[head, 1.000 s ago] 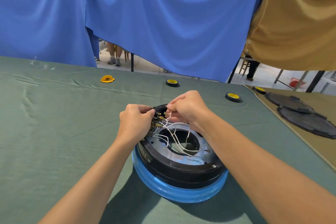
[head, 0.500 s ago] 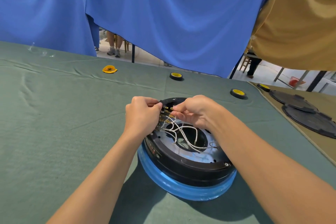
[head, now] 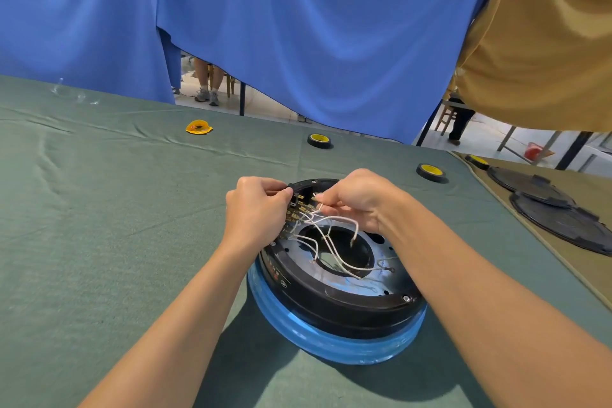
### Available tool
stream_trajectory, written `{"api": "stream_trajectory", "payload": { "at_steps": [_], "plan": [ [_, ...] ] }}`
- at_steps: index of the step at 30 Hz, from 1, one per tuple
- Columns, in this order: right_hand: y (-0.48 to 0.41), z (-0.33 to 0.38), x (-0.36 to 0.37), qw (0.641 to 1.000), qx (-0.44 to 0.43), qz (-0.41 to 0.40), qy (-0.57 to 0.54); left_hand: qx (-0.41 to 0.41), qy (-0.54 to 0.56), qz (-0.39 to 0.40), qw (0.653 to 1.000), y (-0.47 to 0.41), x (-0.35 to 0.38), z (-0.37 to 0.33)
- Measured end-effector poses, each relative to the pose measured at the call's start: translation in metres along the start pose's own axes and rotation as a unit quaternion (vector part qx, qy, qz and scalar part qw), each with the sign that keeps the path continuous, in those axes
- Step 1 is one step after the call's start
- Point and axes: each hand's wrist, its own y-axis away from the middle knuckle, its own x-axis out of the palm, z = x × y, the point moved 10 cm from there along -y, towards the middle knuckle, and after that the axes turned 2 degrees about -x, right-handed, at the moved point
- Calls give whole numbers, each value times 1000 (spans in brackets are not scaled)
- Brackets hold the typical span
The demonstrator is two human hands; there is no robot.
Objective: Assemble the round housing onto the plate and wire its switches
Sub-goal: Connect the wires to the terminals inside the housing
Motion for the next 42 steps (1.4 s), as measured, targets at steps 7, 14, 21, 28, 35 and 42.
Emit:
{"api": "stream_trajectory", "payload": {
  "at_steps": [7, 14, 21, 28, 35, 42],
  "plan": [
    [-10, -10, 5, 1000, 7, -22, -3, -1, 2, -2, 1000, 1, 0, 1],
    [-12, -12, 7, 1000, 6, -21, 2, 6, -3, -1, 1000, 0, 1, 0],
    [-11, -12, 7, 999, 2, -28, 16, 8, -3, -1, 1000, 0, 1, 0],
    [-10, -11, 5, 998, -10, -44, 32, 12, -9, 0, 1000, 0, 1, -2],
    [-9, -12, 5, 998, -15, -47, 36, 13, -8, -5, 1000, 0, 0, -2],
    [-9, -11, 5, 998, -21, -50, 30, 11, -7, -1, 1000, 0, 1, -1]
  ]
}}
